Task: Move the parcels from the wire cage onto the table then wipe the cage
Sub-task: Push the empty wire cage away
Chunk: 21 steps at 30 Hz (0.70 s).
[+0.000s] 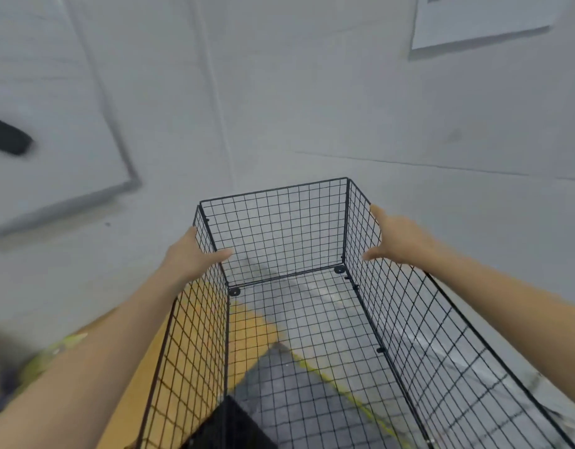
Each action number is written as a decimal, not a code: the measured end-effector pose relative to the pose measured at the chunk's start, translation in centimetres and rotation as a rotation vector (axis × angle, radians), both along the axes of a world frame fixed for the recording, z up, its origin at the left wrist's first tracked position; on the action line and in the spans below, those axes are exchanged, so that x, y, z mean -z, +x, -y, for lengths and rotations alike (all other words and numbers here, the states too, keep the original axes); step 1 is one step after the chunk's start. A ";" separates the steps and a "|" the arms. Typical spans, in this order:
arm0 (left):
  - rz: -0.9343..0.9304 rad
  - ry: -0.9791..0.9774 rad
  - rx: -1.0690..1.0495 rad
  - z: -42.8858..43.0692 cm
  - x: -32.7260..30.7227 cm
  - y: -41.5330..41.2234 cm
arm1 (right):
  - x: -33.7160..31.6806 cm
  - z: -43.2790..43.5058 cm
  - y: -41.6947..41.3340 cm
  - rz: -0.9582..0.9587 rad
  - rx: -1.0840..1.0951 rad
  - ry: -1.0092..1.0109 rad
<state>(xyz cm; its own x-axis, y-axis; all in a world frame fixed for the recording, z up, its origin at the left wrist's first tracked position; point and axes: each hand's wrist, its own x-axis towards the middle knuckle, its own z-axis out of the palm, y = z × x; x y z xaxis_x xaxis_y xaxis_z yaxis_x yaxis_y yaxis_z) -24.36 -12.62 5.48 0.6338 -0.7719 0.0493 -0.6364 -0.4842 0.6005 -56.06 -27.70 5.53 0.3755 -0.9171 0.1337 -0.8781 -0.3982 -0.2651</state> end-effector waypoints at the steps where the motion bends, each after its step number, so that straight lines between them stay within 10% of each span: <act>1: -0.003 -0.017 -0.042 -1.0 0.0 0.1 | -0.5 0.3 0.9 -0.007 -0.048 -0.018; 21: 0.055 -0.049 -0.863 -23.9 -2.6 -3.8 | -2.0 -5.3 18.6 -0.002 -0.921 -0.018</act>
